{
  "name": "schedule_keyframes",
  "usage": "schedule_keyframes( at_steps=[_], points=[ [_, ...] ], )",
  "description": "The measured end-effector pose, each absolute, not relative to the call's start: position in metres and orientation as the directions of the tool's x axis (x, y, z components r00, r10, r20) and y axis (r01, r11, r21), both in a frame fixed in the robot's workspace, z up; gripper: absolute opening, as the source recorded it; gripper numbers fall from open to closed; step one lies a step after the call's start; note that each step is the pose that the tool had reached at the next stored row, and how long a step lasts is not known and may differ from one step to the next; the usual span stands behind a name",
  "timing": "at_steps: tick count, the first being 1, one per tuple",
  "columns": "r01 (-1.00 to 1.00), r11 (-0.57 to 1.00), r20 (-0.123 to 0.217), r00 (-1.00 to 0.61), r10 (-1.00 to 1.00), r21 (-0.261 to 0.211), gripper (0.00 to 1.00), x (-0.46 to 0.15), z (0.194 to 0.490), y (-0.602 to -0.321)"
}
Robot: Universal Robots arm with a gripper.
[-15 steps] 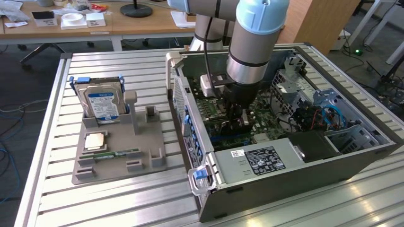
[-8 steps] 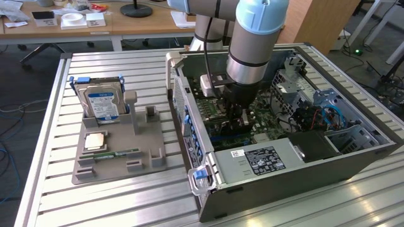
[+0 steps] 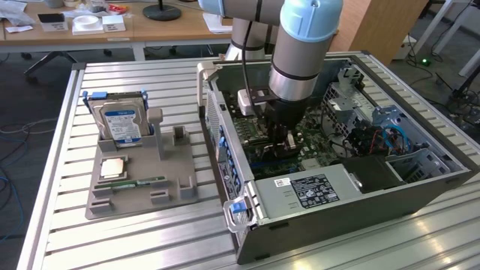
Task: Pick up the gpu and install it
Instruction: 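Insert the gpu into the slot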
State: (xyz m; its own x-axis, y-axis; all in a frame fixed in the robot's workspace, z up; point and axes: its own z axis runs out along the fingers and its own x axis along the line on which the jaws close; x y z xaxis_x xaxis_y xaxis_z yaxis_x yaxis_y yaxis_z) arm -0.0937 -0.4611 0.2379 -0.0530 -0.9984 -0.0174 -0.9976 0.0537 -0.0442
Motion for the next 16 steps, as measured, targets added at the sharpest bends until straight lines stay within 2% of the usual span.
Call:
schedule_keyframes(
  at_steps=[16],
  points=[
    [-0.998,0.054,-0.016,-0.053,-0.998,-0.044,0.40,-0.0937,0.2380,-0.4589]
  ],
)
